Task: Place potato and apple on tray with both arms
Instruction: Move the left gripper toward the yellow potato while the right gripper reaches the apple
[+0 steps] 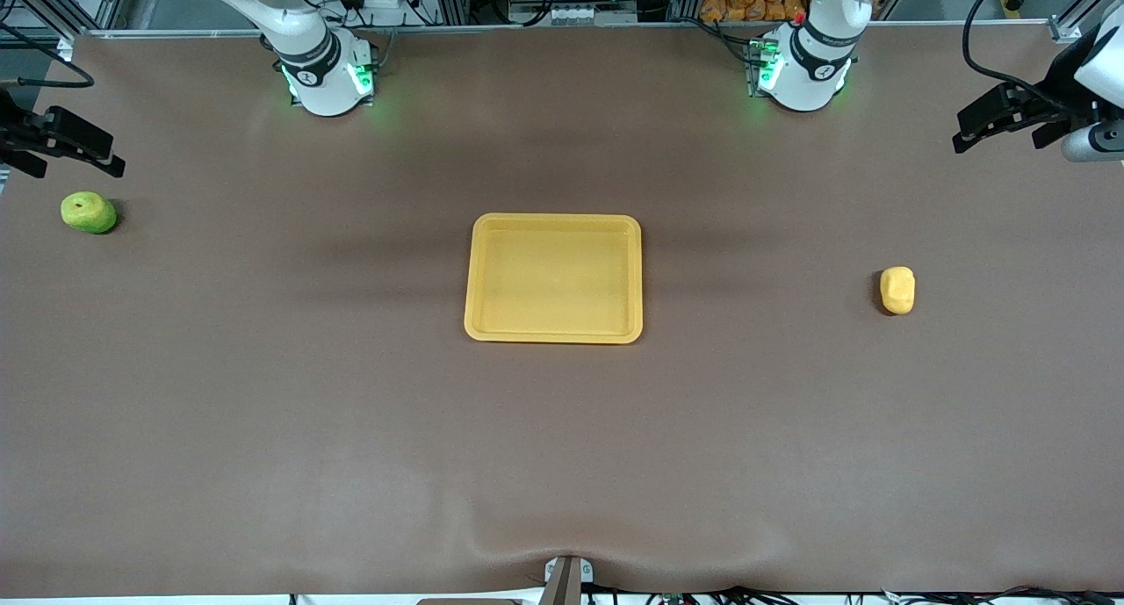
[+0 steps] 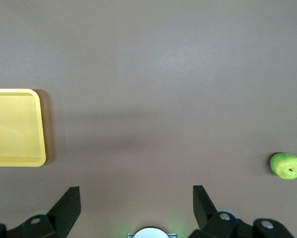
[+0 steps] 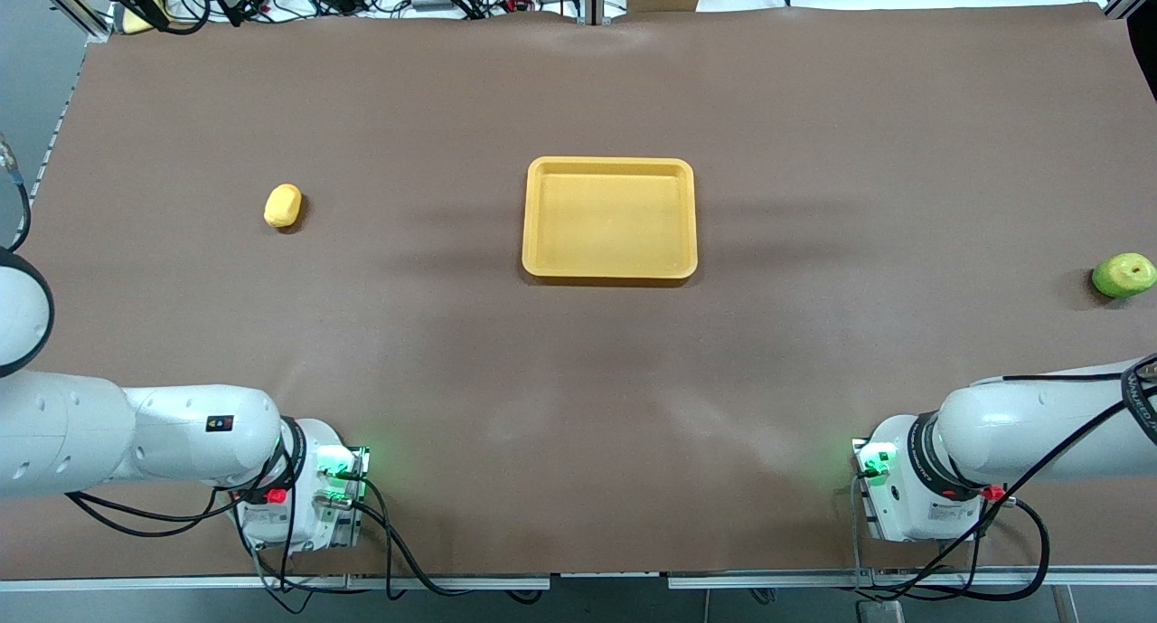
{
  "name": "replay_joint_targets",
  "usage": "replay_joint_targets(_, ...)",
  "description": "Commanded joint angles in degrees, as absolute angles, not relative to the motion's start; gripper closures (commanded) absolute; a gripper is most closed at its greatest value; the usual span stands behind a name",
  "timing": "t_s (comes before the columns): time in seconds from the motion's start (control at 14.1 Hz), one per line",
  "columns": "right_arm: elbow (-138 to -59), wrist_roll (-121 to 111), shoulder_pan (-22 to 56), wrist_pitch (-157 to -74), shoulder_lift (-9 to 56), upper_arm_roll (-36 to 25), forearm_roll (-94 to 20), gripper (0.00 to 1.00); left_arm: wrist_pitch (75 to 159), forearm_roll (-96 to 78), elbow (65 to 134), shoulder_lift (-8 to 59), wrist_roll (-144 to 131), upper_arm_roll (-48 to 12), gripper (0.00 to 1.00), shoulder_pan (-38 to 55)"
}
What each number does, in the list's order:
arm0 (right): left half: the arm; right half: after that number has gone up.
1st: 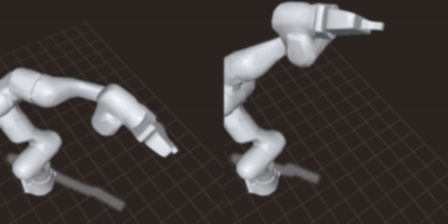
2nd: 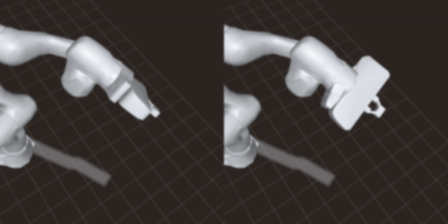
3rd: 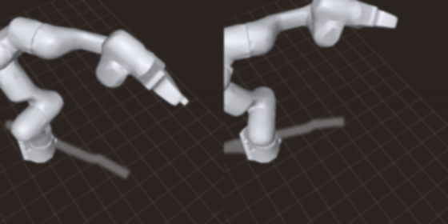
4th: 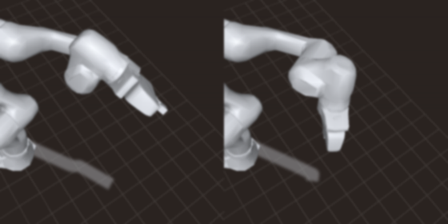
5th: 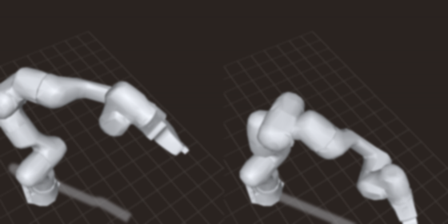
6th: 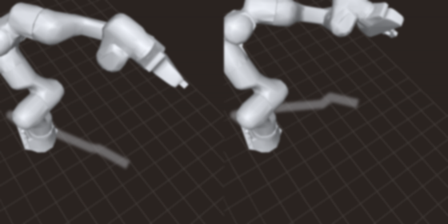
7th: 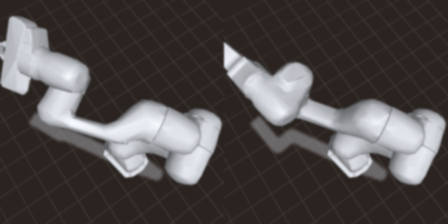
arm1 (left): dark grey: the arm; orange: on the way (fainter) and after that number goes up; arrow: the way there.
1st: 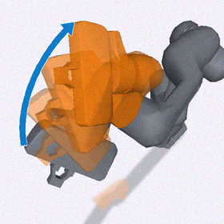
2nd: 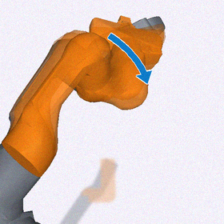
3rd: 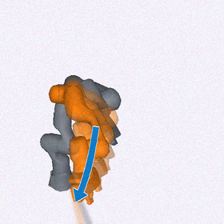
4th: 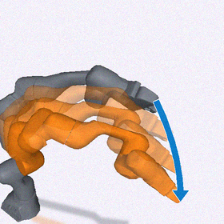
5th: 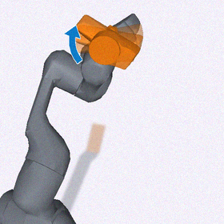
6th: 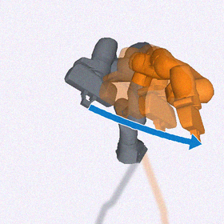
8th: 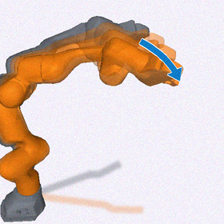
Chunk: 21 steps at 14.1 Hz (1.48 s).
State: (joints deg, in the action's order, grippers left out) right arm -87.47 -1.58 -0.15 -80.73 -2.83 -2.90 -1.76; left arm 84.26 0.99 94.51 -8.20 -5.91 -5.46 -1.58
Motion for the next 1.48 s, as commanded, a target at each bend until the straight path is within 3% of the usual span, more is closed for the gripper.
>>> replay_joint_targets(0.0, -86.57, -1.85, -0.7, -79.63, -2.55, -2.72, -0.88, 0.0, 82.79, 1.05, 92.9, -7.65, -7.12, -6.5, 0.0, -1.93)
replay_joint_targets(0.42, -86.57, -2.11, -2.54, -79.8, -1.59, -2.81, -0.79, 0.0, 82.53, 1.23, 92.64, -7.56, -6.77, -6.5, 0.0, -2.11)
replay_joint_targets(1.41, -86.66, -2.81, -16.77, -81.82, 10.36, -2.81, 2.28, 0.0, 82.44, 1.23, 94.3, -7.56, -7.12, -6.68, 0.0, -2.02)
